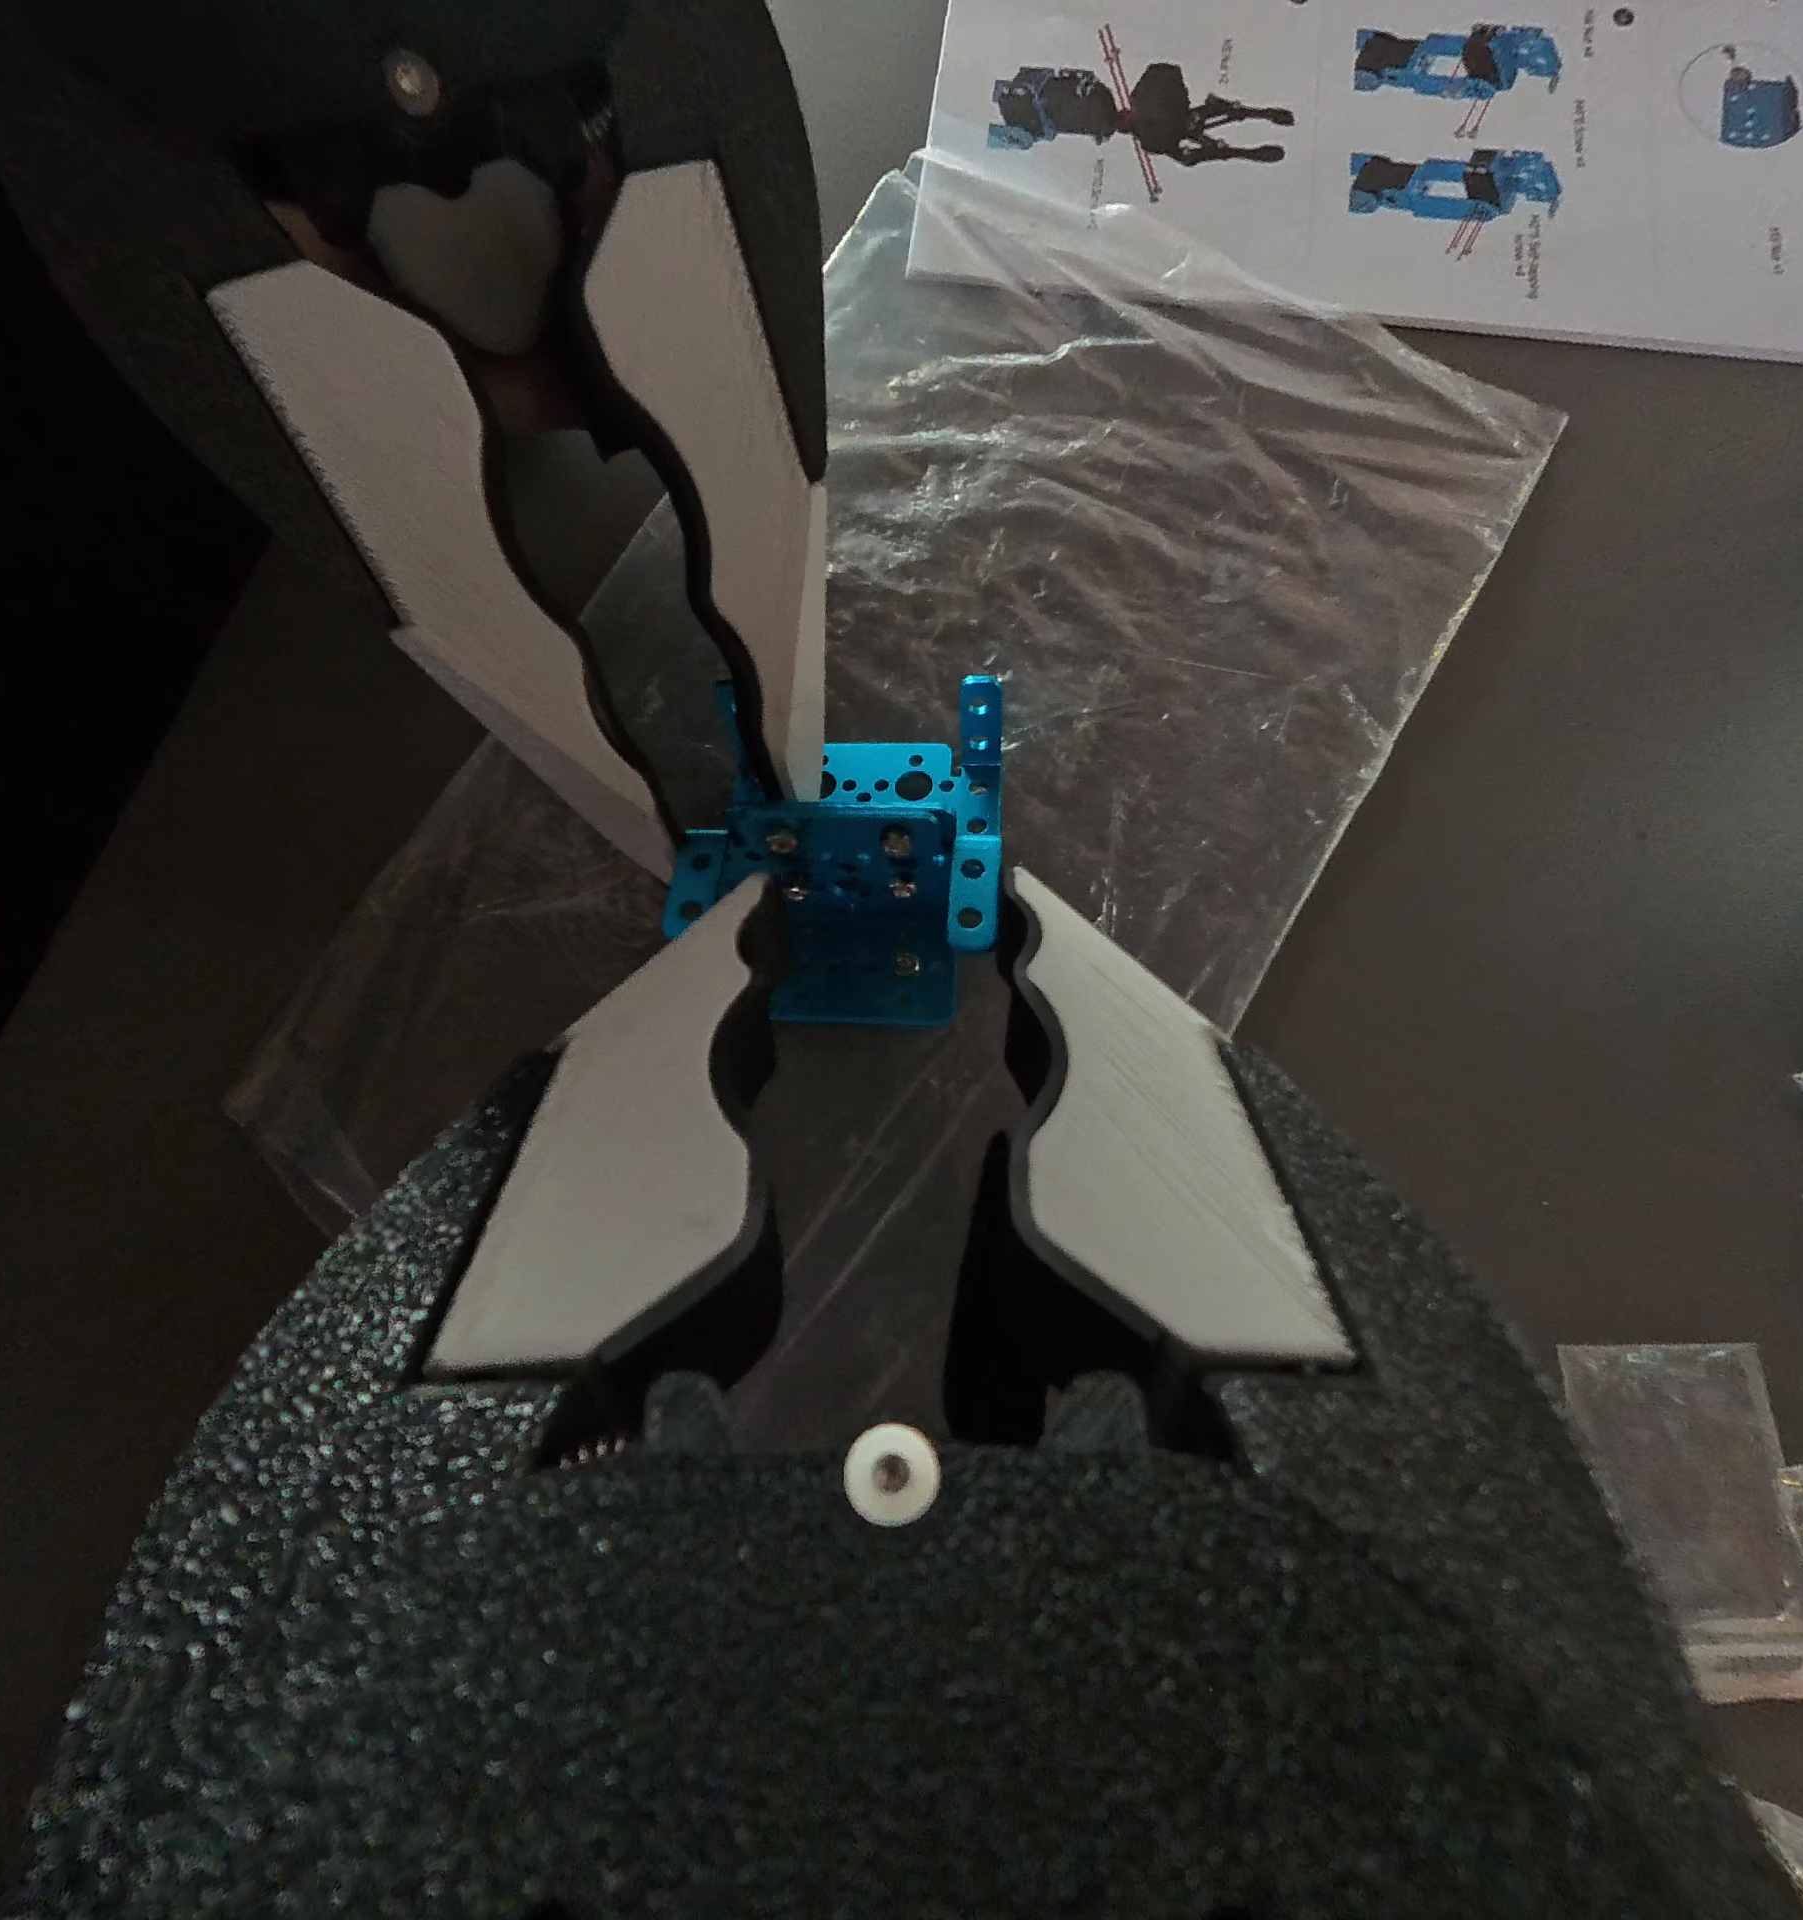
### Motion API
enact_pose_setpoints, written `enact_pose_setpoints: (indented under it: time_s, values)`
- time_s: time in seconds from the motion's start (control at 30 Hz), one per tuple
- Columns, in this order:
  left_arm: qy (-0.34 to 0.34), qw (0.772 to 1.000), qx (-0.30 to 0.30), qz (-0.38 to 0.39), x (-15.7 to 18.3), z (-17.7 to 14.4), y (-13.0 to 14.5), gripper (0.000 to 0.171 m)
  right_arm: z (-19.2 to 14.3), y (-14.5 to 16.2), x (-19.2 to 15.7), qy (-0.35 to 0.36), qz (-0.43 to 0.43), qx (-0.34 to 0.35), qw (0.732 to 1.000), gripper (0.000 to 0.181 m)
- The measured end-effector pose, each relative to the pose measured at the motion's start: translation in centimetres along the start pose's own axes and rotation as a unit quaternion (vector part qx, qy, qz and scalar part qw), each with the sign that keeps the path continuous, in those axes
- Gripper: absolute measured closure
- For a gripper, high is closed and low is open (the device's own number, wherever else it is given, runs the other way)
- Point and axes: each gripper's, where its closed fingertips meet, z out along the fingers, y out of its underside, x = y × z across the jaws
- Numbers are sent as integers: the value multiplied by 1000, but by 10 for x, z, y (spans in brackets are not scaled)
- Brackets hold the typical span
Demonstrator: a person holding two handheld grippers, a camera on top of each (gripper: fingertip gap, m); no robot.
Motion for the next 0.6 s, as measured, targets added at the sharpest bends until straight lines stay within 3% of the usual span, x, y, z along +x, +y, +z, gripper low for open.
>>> enact_pose_setpoints:
  time_s: [0.6]
  values:
    - [1, 1000, -2, 6, 0, 0, 0, 153, 1, 0, 0, -7, 14, -2, 1000, 143]
